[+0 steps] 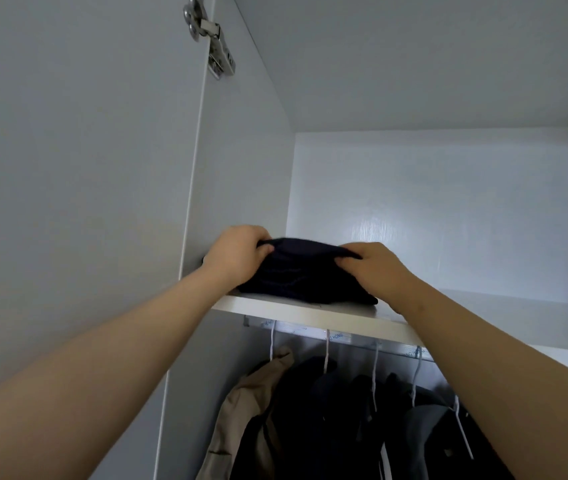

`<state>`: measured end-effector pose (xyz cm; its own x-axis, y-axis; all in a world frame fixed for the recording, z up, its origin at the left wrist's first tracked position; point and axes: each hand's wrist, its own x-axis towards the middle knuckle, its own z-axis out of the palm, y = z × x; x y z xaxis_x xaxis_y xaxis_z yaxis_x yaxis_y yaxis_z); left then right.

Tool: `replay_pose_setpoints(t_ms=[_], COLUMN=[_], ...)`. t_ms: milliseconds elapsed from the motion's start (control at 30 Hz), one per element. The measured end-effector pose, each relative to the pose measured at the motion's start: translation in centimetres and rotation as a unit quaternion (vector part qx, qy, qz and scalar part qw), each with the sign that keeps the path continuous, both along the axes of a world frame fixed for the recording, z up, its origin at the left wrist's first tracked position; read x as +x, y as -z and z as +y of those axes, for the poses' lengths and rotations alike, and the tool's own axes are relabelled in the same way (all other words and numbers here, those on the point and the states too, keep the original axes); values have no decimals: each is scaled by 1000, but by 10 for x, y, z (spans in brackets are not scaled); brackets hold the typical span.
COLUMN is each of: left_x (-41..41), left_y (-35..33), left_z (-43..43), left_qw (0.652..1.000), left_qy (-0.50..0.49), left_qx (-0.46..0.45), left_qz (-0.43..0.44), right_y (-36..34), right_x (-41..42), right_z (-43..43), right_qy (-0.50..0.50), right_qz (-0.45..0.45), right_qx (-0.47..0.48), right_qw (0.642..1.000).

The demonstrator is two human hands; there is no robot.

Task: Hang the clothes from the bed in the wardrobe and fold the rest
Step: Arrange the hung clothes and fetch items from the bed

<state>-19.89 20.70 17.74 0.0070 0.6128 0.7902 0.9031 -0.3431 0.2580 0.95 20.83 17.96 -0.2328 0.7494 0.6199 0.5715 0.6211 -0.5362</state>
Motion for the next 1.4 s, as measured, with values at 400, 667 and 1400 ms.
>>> replay_pose_setpoints(t_ms=[400,667,1400], left_x=[-23,-8,29], left_y=[9,18,112], left_z=[-27,-6,-81], left_qw=[959,983,988], left_qy=[214,114,86], left_qx=[-180,-137,90], left_qz=[-45,51,-93], right_y=[-7,4,102], right_x=[-2,-21,-12], right_z=[-13,13,-105], right_qy=[-57,-3,123], right_qz=[-154,-129,11], right_qx=[-126,-99,160], right_qw=[978,987,979])
